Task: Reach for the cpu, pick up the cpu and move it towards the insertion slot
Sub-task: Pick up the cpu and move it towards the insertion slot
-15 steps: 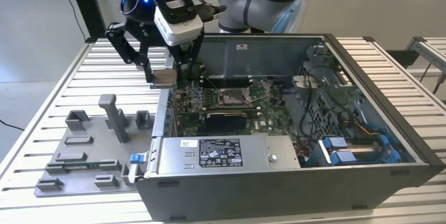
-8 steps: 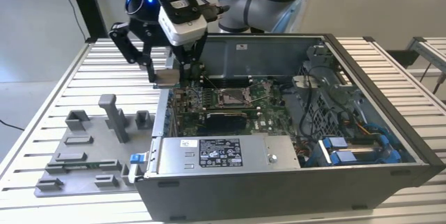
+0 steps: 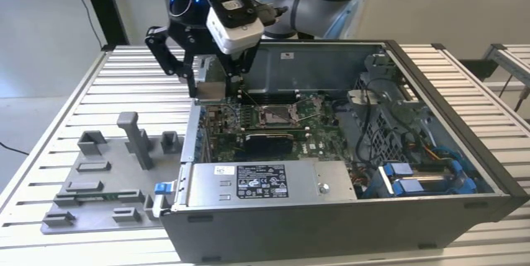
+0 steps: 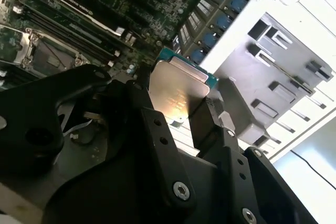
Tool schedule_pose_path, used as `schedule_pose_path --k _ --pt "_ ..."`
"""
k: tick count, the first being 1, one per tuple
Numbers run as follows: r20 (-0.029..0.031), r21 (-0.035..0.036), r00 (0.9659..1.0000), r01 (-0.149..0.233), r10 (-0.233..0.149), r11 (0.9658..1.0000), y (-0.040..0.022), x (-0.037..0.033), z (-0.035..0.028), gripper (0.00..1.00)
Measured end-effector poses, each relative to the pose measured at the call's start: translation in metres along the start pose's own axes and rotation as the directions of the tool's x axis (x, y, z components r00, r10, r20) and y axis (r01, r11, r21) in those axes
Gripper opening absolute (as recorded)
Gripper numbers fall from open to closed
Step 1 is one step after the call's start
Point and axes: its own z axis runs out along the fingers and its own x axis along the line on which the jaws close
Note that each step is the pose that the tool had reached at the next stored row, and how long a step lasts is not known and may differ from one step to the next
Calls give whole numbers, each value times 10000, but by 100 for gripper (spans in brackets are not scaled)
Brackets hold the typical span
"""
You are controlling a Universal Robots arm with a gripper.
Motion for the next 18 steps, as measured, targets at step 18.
schedule_pose_path --k 18 --pt "0 1 10000 -1 1 10000 -8 -419 -2 0"
